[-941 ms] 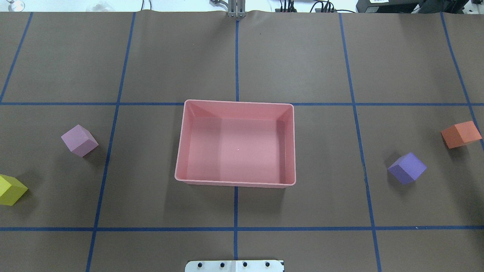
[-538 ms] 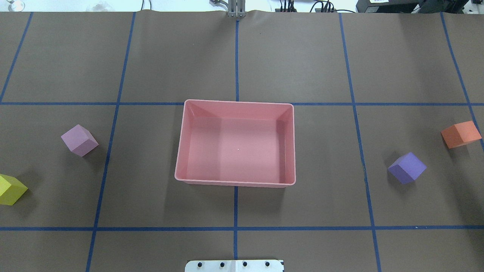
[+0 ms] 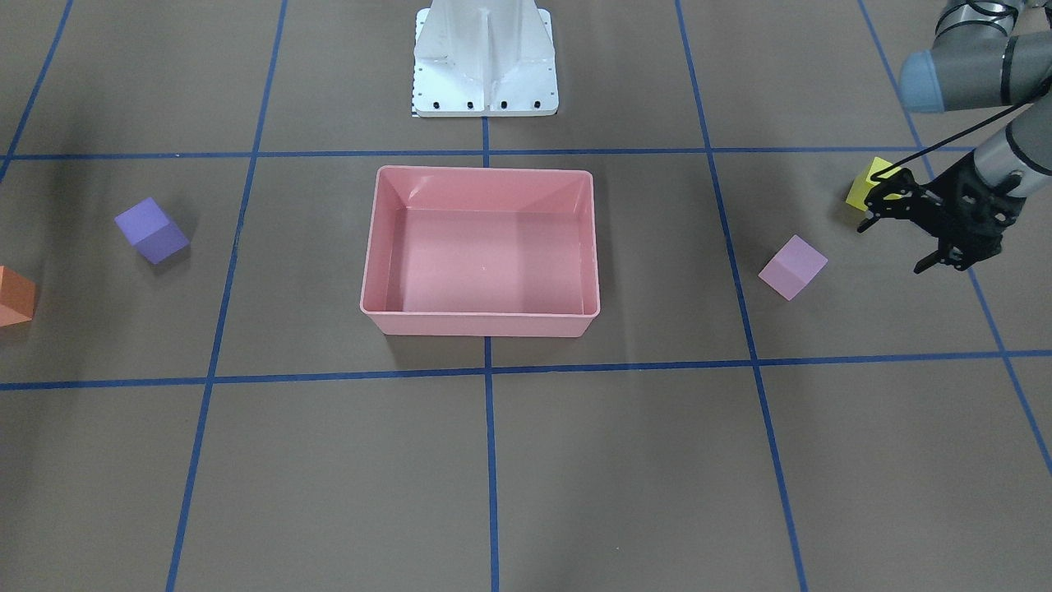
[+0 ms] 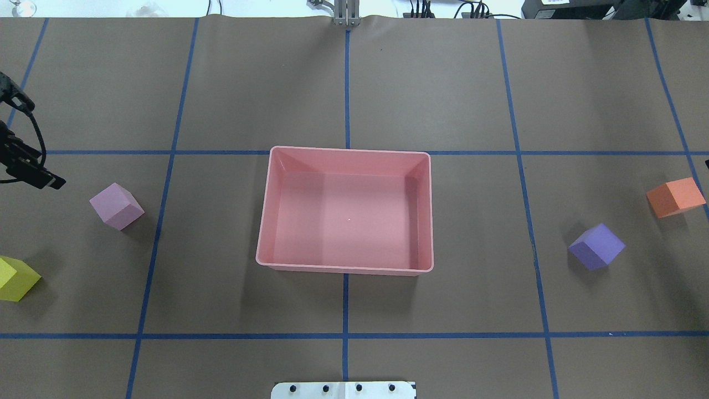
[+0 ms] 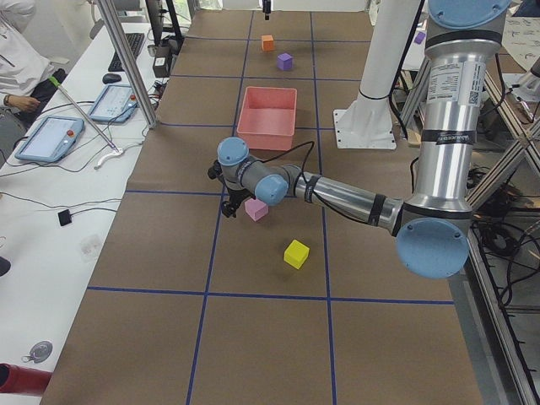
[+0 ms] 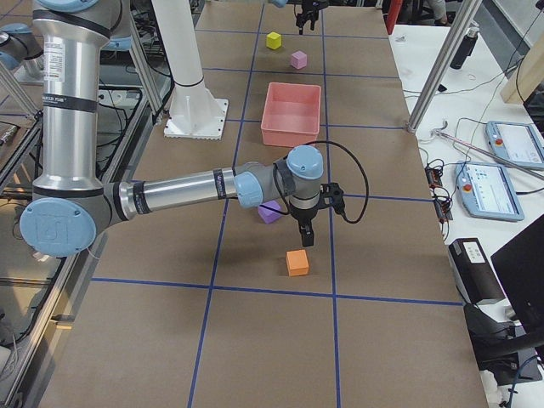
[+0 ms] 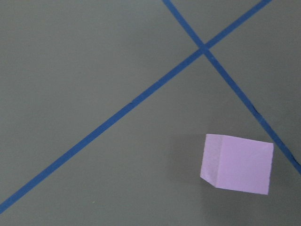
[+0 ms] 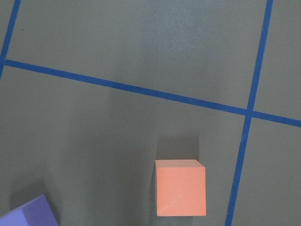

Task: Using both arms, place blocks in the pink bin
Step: 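Lower the left gripper onto the light pink cube and grasp it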

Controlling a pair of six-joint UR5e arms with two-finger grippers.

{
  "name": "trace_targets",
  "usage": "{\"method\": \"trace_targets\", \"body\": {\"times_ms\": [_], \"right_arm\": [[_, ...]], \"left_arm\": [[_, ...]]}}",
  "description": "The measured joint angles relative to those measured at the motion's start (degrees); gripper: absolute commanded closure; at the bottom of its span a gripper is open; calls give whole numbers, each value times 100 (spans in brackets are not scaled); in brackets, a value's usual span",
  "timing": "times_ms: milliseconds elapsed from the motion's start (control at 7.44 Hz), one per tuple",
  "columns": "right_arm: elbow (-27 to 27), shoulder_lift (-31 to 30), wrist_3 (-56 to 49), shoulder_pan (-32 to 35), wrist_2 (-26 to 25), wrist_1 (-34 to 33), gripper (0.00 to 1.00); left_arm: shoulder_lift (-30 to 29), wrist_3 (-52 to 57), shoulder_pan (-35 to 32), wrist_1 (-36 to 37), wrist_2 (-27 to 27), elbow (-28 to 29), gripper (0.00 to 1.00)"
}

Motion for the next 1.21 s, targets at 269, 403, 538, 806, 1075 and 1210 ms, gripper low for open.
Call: {"method": "trace_targets", "body": {"times_ms": [269, 403, 538, 806, 1075, 1210], "right_arm": [[-1, 2, 2, -28, 0, -2, 0], [-4, 2, 1, -31, -2, -2, 0], [-7, 1, -1, -33, -5, -2, 0], [-14, 1, 0, -34, -5, -2, 0], [-17, 0, -5, -34, -8, -2, 0], [-17, 0, -6, -34, -9, -2, 0]], "left_arm": [[-47, -758, 671, -507, 646, 20, 0], [-72, -951, 897, -621, 838, 50, 0], [-86, -1025, 1035, -672, 923, 100, 0], [-154, -1053, 1168, -695, 969, 249, 0], [-267, -1054, 1275, -697, 975, 470, 28], [-289, -1052, 1322, -698, 975, 524, 66]]}}
